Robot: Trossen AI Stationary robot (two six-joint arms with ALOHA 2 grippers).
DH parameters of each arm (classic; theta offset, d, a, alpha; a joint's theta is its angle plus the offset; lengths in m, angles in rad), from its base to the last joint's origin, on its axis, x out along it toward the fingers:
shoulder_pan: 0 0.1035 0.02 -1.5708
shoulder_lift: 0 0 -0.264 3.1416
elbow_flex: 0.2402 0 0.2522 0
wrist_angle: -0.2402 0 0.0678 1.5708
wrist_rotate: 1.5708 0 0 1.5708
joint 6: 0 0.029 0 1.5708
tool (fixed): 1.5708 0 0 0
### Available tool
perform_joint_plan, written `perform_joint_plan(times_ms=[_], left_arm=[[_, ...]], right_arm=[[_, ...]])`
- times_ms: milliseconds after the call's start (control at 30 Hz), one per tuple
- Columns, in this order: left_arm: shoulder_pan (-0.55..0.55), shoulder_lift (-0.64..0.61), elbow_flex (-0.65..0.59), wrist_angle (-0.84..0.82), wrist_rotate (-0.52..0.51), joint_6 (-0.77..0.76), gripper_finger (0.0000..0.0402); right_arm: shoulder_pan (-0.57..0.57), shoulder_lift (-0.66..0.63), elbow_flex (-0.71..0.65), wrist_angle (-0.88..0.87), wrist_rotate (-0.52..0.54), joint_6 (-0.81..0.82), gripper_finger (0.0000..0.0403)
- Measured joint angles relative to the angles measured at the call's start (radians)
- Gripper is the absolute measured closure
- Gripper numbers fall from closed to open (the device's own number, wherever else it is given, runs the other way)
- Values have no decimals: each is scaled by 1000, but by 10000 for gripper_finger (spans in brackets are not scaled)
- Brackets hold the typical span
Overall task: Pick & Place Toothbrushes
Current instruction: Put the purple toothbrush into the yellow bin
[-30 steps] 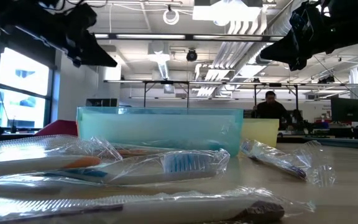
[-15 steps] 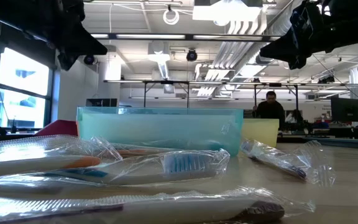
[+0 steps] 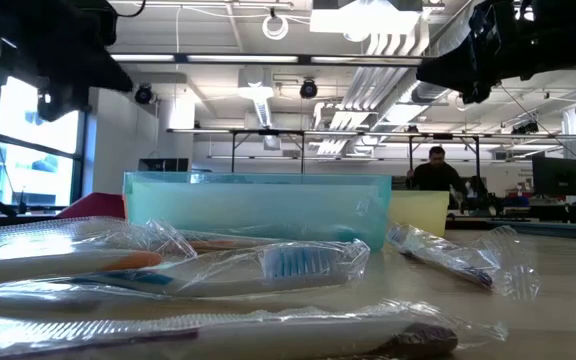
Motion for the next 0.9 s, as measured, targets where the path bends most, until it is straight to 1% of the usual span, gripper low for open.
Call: perform_joint_plan(times_ms=[67, 133, 200, 333, 467, 533, 667, 767, 900], left_arm=[[-26, 35, 32, -82, 0, -68, 401], [-52, 79, 76, -151, 3, -162, 401], [-72, 123, 124, -252, 23, -264, 401], [-111, 226, 235, -422, 90, -457, 401], [-147, 334, 362, -548, 206, -582, 401], [-168, 384, 422, -582, 249, -632, 401], [-214, 461, 512, -644, 280, -736, 401], [-251, 497, 540, -676, 312, -873, 401], [-303, 540, 542, -694, 357, -1082, 401]], right_arm=[[0, 0, 0, 5, 0, -17, 348], [0, 0, 0, 14, 0, -21, 348], [0, 0, 0, 27, 0, -22, 348], [0, 0, 0, 47, 0, -28, 348], [0, 0, 0, 47, 0, -48, 348], [0, 0, 0, 48, 0, -48, 348], [0, 0, 0, 52, 0, -48, 348], [0, 0, 0, 52, 0, -48, 348], [0, 0, 0, 51, -2, -47, 348]])
